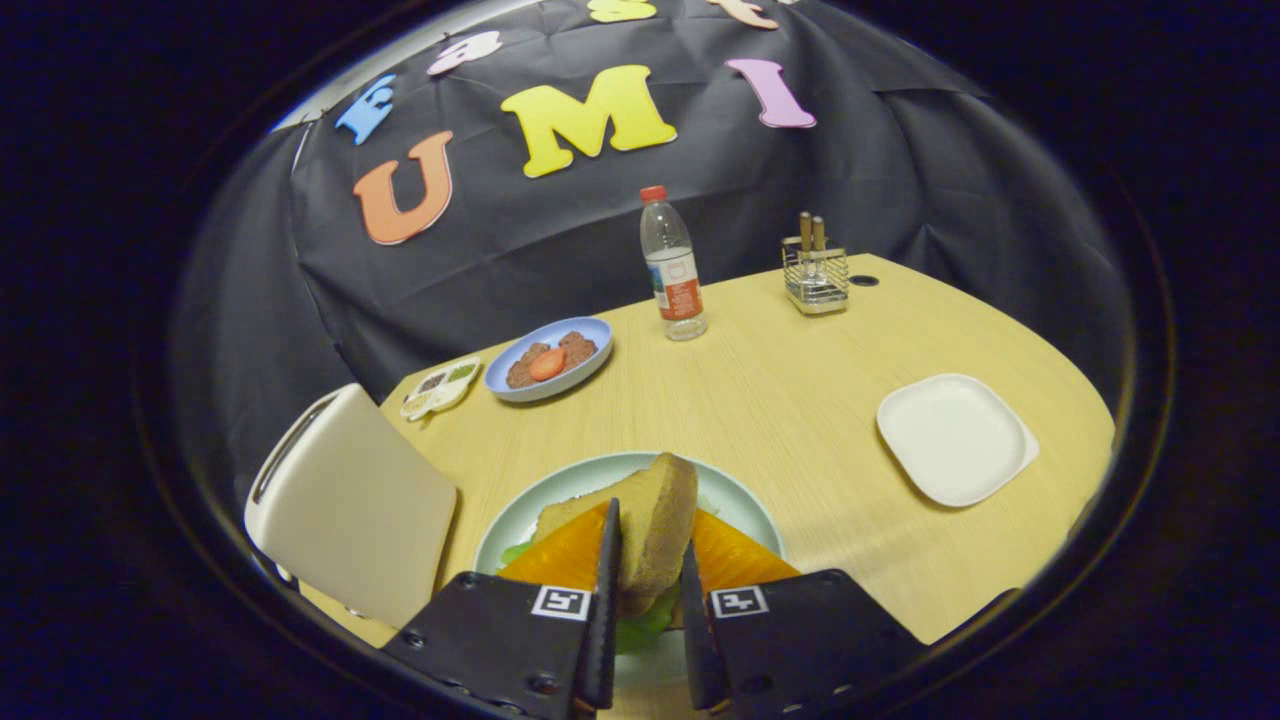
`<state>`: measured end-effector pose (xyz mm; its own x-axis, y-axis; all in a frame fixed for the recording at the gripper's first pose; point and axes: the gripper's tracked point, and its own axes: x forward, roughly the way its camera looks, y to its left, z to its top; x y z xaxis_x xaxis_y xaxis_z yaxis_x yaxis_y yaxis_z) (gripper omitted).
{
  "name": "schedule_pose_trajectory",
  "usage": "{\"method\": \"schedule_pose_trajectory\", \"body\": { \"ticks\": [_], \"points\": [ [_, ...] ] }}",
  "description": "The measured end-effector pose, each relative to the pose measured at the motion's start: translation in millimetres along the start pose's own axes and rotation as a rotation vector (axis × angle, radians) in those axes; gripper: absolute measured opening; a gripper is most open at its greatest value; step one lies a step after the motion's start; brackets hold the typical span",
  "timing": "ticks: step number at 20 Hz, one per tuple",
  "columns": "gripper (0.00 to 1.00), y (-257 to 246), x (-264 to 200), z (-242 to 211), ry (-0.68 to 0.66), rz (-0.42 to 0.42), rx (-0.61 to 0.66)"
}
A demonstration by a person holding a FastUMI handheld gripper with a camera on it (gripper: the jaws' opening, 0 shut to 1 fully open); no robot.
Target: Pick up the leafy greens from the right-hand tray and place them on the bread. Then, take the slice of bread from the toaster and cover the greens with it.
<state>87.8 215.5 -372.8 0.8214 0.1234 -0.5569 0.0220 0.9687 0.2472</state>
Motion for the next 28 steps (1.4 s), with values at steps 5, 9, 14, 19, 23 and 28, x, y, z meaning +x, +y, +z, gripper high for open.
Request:
{"method": "schedule_pose_trajectory", "body": {
  "ticks": [5,9,14,19,23,28],
  "points": [
    [0.66,-21.4,1.0,-11.0,0.05,-0.039,-0.056],
    [0.92,-26.8,-9.1,-6.0,0.044,-0.027,-0.111],
    [0.96,-4.1,-45.2,48.6,-0.071,0.05,-0.207],
    [0.97,19.7,-119.9,152.2,-0.28,0.108,-0.267],
    [0.97,9.7,-190.4,223.4,-0.413,0.089,-0.266],
    [0.96,-32.6,-255.7,262.1,-0.464,0.042,-0.222]
  ]
}}
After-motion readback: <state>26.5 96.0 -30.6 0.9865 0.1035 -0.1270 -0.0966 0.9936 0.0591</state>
